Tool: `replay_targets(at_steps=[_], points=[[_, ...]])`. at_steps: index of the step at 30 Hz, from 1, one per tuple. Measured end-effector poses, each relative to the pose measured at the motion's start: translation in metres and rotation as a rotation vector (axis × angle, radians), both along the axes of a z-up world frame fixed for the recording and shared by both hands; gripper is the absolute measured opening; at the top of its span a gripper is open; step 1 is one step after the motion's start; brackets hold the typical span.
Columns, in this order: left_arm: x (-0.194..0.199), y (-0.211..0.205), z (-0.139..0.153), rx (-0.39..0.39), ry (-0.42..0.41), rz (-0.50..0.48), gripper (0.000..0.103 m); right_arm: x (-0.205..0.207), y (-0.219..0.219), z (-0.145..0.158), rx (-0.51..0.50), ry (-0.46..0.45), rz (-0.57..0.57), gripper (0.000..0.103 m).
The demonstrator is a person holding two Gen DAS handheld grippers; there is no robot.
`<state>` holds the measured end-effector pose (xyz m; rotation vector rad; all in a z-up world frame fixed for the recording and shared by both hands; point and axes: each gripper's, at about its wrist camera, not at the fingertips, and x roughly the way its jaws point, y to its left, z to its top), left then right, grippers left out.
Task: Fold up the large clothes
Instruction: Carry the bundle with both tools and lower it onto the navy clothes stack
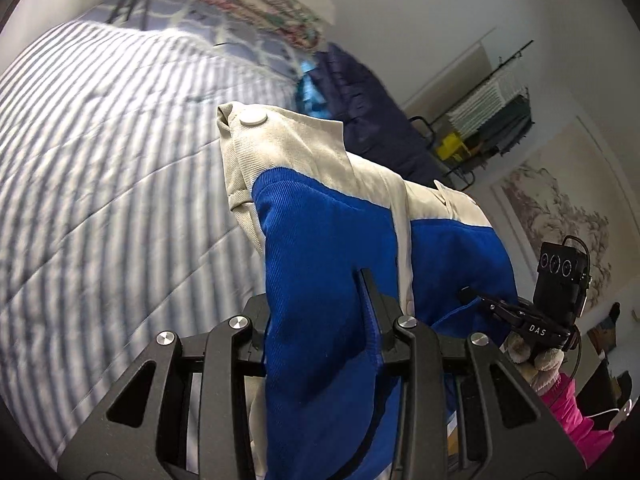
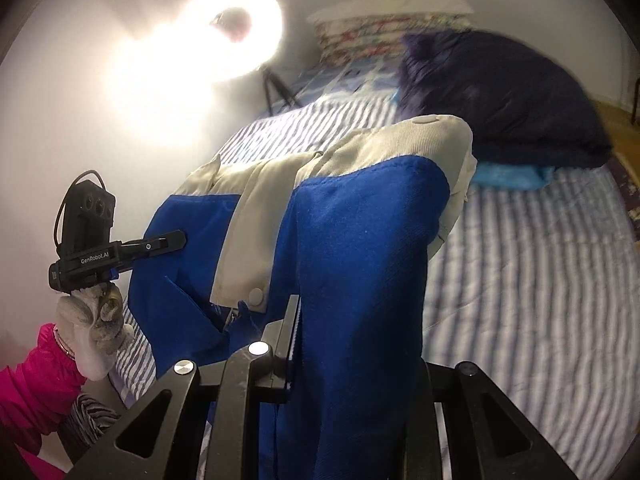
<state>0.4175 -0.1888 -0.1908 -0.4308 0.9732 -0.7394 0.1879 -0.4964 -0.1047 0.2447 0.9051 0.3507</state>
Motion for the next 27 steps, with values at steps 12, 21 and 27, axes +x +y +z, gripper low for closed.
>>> replay_targets(at_steps=[12, 21, 27], points=[[0.093, -0.109, 0.067, -0.052, -0.137, -0.057, 0.034, 0.07, -0.103, 0.079, -0.057, -0.143, -0.102, 0.022], [0.17, -0.168, 0.091, -0.045, -0.198, -0.059, 0.034, 0.142, -0.152, 0.102, -0.095, -0.193, -0.15, 0.022], [0.222, -0.196, 0.104, -0.057, -0.244, -0.038, 0.034, 0.196, -0.177, 0.127, -0.135, -0.243, -0.184, 0.022]])
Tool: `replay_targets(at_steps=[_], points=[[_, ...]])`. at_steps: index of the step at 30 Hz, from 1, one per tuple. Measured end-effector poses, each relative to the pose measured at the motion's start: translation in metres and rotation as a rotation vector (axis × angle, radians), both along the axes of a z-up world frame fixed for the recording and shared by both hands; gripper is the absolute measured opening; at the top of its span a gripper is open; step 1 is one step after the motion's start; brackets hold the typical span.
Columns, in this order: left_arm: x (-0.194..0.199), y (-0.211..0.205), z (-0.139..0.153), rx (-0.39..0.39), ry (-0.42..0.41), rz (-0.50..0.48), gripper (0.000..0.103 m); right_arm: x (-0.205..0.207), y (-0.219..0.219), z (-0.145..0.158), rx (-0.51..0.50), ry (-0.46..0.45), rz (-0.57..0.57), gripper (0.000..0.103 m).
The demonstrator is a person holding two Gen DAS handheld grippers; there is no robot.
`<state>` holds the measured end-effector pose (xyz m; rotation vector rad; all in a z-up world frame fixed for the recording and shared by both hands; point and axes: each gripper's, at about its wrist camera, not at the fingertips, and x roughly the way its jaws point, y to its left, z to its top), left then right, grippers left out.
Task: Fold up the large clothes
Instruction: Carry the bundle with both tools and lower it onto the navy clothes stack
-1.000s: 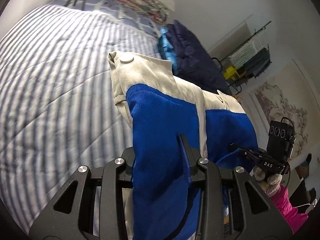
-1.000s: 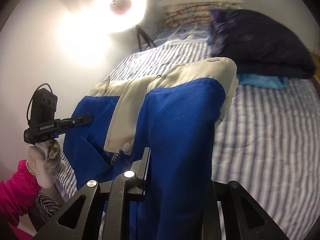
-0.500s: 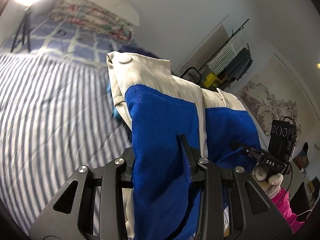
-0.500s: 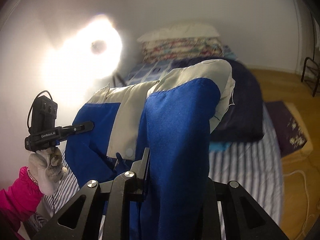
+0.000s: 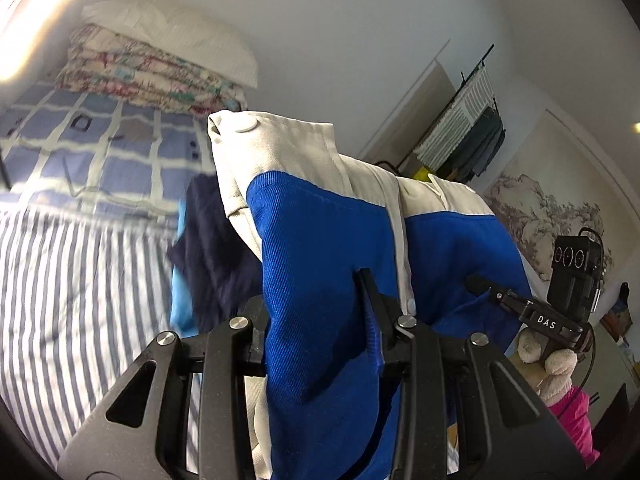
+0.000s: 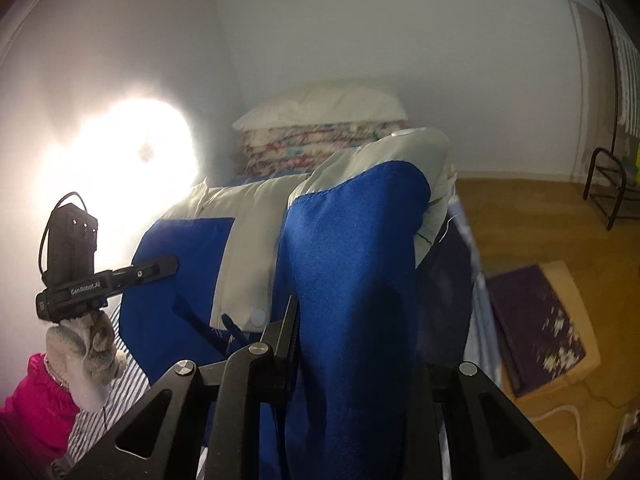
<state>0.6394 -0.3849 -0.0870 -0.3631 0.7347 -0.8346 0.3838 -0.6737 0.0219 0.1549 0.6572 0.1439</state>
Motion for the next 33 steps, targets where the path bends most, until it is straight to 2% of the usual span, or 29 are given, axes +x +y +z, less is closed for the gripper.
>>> replay_targets(at_steps=[4, 7, 10, 13, 14, 16, 18, 22, 26, 29, 33], points=[[0.034, -0.017, 0.004, 0.003, -0.022, 0.025, 0.034, 0.04, -0.01, 0.002, -0.038, -0.028, -0.021, 0.022], [0.064, -0.026, -0.01, 0.009, 0.005, 0.04, 0.034, 0.069, -0.021, -0.013, -0.023, -0.026, -0.048, 0.022], [0.093, -0.033, -0.039, 0.022, 0.071, 0.063, 0.034, 0.1, -0.03, -0.042, -0.015, 0.009, -0.074, 0.022], [0.129, -0.032, -0.084, -0.001, 0.225, 0.11, 0.036, 0.127, -0.046, -0.08, -0.015, 0.075, -0.166, 0.028], [0.138, -0.032, -0.094, -0.009, 0.249, 0.119, 0.038, 0.135, -0.054, -0.092, 0.01, 0.093, -0.188, 0.031], [0.146, -0.036, -0.105, 0.004, 0.244, 0.126, 0.04, 0.143, -0.065, -0.108, 0.057, 0.1, -0.21, 0.033], [0.151, -0.046, -0.116, 0.061, 0.22, 0.122, 0.042, 0.148, -0.068, -0.121, 0.034, 0.106, -0.217, 0.035], [0.154, -0.061, -0.135, 0.092, 0.223, 0.121, 0.047, 0.156, -0.08, -0.142, 0.054, 0.13, -0.252, 0.039], [0.144, -0.07, -0.123, 0.14, 0.184, 0.13, 0.051, 0.151, -0.093, -0.16, 0.109, 0.131, -0.288, 0.046], [0.136, -0.066, -0.106, 0.161, 0.166, 0.142, 0.051, 0.14, -0.093, -0.145, 0.087, 0.119, -0.3, 0.054], [0.113, -0.053, -0.078, 0.204, 0.125, 0.185, 0.051, 0.112, -0.084, -0.118, 0.037, 0.09, -0.311, 0.054]])
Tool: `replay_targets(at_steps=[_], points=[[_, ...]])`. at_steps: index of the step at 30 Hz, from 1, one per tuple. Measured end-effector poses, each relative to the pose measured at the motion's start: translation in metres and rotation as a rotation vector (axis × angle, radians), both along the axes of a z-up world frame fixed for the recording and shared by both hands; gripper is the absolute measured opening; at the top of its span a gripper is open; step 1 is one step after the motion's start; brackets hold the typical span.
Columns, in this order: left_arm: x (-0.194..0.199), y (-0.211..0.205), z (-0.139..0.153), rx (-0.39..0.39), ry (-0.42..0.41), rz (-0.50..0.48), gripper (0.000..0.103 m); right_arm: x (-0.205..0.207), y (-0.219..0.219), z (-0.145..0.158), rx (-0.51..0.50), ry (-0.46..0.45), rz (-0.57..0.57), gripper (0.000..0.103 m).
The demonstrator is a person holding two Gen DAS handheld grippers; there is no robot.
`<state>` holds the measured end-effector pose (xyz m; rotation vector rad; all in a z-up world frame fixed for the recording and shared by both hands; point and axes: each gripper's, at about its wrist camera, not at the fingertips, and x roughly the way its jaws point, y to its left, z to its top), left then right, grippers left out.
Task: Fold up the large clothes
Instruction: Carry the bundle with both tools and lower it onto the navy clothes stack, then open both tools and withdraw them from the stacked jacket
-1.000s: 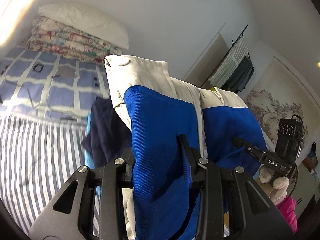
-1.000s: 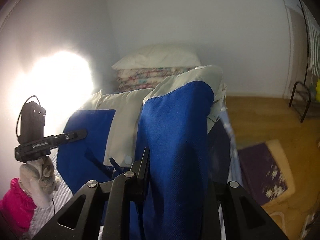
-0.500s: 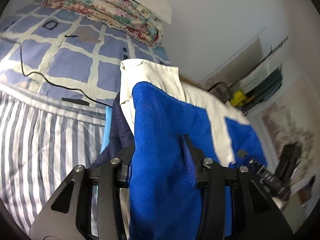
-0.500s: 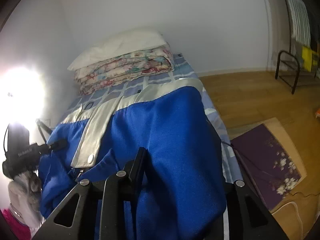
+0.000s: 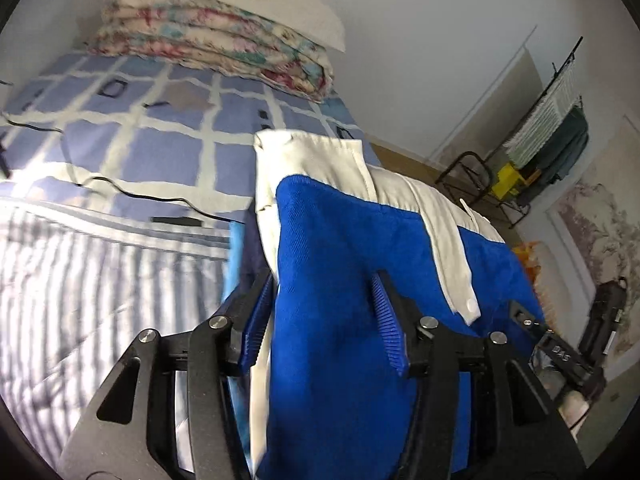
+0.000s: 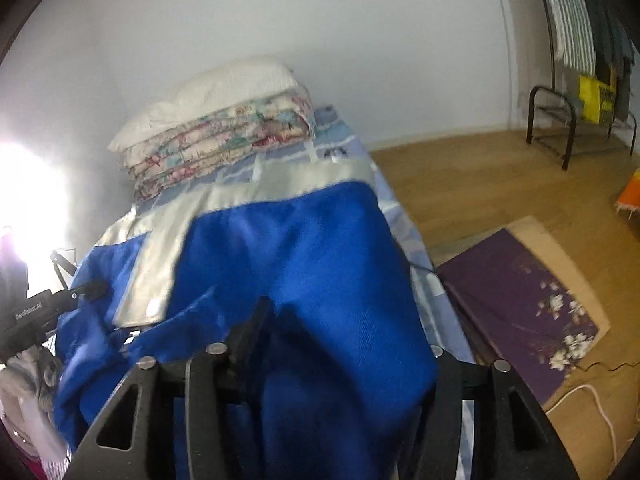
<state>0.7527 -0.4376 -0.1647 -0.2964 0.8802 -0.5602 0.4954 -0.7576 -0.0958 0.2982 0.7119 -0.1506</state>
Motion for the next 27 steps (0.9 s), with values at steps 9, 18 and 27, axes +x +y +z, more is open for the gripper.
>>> replay_targets(at_steps=[9, 18, 27], points=[[-0.087, 0.04, 0.1, 0.023, -0.12, -0.034, 0.051, -0.078, 0.032, 0.101, -0.031, -0.086, 0.018, 0.054], [-0.216, 0.093, 0.238, -0.035, -0.254, -0.066, 0.051, -0.187, 0.086, 0.219, -0.097, -0.187, 0.059, 0.06], [-0.35, 0.156, 0.326, -0.04, -0.367, -0.082, 0.051, -0.311, 0.145, 0.299, -0.128, -0.274, 0.079, 0.067]])
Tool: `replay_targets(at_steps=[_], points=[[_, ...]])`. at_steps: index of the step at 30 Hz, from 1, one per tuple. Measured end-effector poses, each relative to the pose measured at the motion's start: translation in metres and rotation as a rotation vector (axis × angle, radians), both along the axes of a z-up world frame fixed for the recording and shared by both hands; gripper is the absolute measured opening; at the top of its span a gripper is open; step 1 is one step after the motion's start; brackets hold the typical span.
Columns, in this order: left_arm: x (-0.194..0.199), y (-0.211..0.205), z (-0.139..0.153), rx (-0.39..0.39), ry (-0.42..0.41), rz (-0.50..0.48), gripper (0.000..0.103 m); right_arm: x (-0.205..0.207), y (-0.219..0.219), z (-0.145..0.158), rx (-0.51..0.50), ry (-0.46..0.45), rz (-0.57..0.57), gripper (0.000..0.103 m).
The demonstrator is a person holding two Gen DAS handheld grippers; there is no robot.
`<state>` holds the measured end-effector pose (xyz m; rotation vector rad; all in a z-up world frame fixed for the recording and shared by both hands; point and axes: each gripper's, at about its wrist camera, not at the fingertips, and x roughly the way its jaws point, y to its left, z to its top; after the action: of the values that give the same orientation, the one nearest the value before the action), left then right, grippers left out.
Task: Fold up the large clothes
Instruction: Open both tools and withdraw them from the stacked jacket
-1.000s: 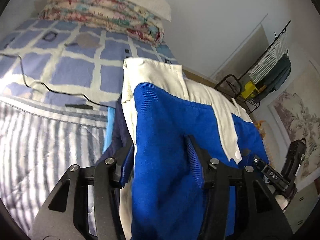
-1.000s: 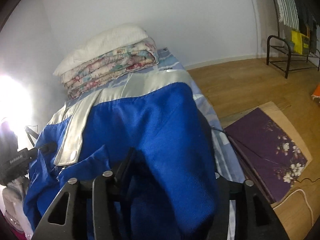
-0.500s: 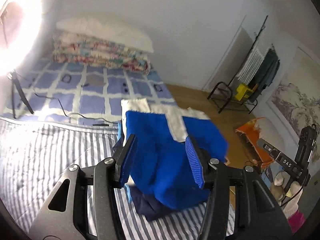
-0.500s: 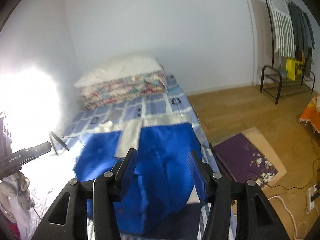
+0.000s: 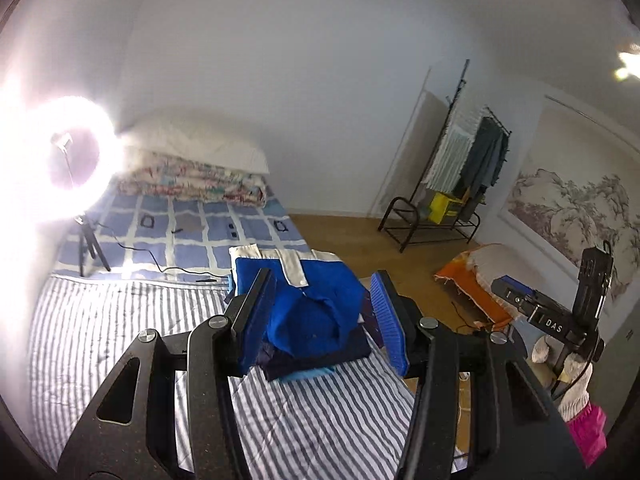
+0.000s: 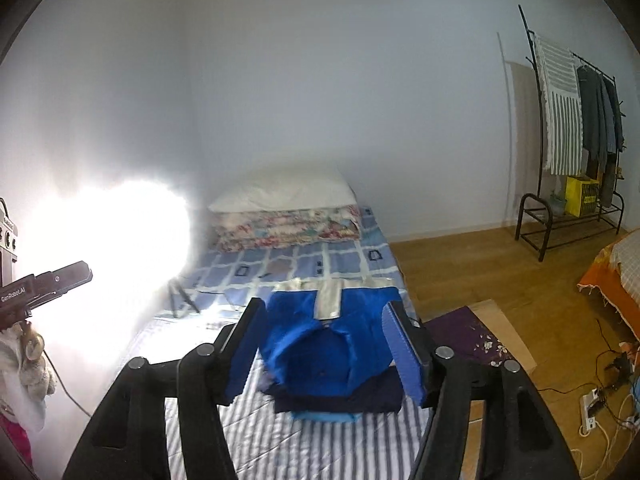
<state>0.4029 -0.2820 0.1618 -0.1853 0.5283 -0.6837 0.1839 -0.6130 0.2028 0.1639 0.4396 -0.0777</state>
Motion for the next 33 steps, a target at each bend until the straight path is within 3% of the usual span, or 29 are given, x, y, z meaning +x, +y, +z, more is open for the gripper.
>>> replay_targets(at_steps=[4, 7, 14, 19, 21, 28, 33], points=[[-0.059, 0.027, 0.024, 0.01, -0.046, -0.01, 0.051, -0.052, 0.026, 0.022, -0.018, -0.032, 0.011, 0.069], [-0.105, 0.049, 0.038, 0.021, -0.074, -0.02, 0.051, -0.087, 0.041, 0.032, -0.032, -0.044, 0.01, 0.076], [-0.182, 0.084, 0.047, 0.028, -0.117, -0.052, 0.051, -0.153, 0.057, 0.038, -0.021, -0.067, -0.011, 0.087], [-0.213, 0.098, 0.017, 0.053, -0.097, -0.052, 0.052, -0.172, 0.064, 0.018, -0.017, -0.026, -0.055, 0.099], [-0.221, 0.104, 0.0, 0.052, -0.077, -0.053, 0.062, -0.179, 0.07, 0.007, -0.023, -0.008, -0.077, 0.103], [-0.231, 0.107, -0.069, 0.146, -0.074, -0.019, 0.078, -0.201, 0.087, -0.027, -0.056, 0.044, -0.161, 0.103], [-0.238, 0.103, -0.107, 0.163, -0.073, 0.013, 0.089, -0.207, 0.099, -0.057, -0.097, 0.047, -0.214, 0.103]])
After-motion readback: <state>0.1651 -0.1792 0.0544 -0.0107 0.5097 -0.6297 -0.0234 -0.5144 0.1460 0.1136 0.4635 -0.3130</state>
